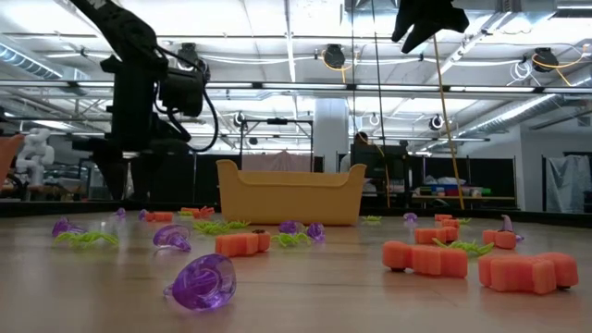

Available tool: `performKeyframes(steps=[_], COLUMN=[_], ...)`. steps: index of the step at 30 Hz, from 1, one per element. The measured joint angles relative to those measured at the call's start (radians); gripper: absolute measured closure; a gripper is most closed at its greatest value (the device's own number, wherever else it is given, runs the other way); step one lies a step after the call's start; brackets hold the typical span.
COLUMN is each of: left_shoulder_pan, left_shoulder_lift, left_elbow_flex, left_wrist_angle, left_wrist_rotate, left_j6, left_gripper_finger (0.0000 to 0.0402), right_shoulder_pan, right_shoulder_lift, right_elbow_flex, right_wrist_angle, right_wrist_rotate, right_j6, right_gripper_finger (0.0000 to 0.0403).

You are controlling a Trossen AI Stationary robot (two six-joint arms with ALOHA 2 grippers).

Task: Sort Halloween decoration
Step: Put the violet witch hat toy into the blue bin

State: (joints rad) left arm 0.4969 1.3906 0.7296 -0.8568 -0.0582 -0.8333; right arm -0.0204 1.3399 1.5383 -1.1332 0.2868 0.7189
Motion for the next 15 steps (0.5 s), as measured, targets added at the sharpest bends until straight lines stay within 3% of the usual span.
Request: performKeyframes(steps=[7, 15], left_shoulder_pan=[0.0, -0.017], left_shoulder_lift=[0.049, 0.056], left_elbow_flex=[0.0, 0.0], left_wrist_angle=[-0.014, 0.022], left_wrist_rotate=[-0.005, -0.011], left_j6=[0.001, 0.001], left_gripper_finger=[0.0211, 0.0282], right_shoulder_pan=[0.0, 0.0], right_shoulder_lift=[0.0, 0.0], right_elbow_flex=[0.0, 0.0], right_wrist_angle=[0.0, 0.001], right_wrist_rotate=[0.0, 0.0], right_j6=[0.025, 0.028], right_gripper_finger=[0.0261, 0.0261])
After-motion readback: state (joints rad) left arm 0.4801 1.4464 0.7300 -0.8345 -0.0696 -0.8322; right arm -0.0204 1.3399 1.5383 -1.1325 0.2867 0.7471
